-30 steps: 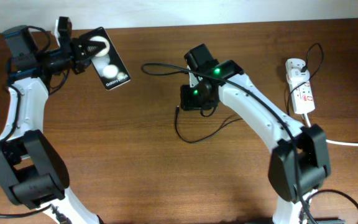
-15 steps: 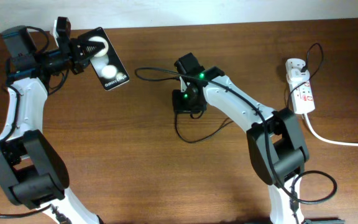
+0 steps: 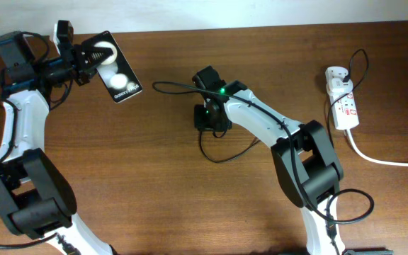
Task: Plug charger to phone and switch on socket
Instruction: 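Lower the right gripper onto the black cable's USB-C plug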
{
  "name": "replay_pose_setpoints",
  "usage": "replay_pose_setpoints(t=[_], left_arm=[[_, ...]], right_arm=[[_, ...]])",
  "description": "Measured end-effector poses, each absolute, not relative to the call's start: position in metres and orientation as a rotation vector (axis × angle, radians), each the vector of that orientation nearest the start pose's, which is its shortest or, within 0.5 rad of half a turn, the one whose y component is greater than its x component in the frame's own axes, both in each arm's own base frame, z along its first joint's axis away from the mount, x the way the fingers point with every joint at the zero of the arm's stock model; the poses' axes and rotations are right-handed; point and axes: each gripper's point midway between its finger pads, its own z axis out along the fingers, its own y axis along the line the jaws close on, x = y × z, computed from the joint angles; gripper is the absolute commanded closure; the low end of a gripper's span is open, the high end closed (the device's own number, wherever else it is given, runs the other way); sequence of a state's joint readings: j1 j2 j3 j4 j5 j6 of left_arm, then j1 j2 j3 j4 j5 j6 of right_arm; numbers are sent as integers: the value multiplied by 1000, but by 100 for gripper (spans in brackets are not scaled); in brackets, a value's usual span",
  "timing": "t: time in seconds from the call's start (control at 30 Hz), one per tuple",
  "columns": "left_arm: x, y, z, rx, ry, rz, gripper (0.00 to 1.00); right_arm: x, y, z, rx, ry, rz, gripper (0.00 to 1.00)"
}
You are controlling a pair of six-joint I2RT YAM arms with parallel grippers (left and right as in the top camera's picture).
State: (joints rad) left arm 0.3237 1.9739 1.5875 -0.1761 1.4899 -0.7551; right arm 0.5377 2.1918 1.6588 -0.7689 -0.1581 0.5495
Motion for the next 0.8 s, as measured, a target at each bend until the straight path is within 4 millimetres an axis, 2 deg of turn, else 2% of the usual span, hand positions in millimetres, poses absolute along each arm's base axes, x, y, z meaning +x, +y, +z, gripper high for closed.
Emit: replay_pose_setpoints(t=[0.4, 0.6, 0.67, 0.8], left_arm=[[478, -20, 273, -136, 1992, -1817, 100], [478, -20, 273, -136, 1992, -1818, 100], [478, -20, 273, -135, 1992, -1818, 100], [478, -20, 273, -135, 1992, -1818, 100]], right_arm=[[400, 270, 5, 34, 2982, 404, 74], [404, 273, 5, 57, 2965, 420, 75], [405, 274, 5, 56, 2963, 421, 78], [406, 277, 3, 45, 2961, 424, 96]])
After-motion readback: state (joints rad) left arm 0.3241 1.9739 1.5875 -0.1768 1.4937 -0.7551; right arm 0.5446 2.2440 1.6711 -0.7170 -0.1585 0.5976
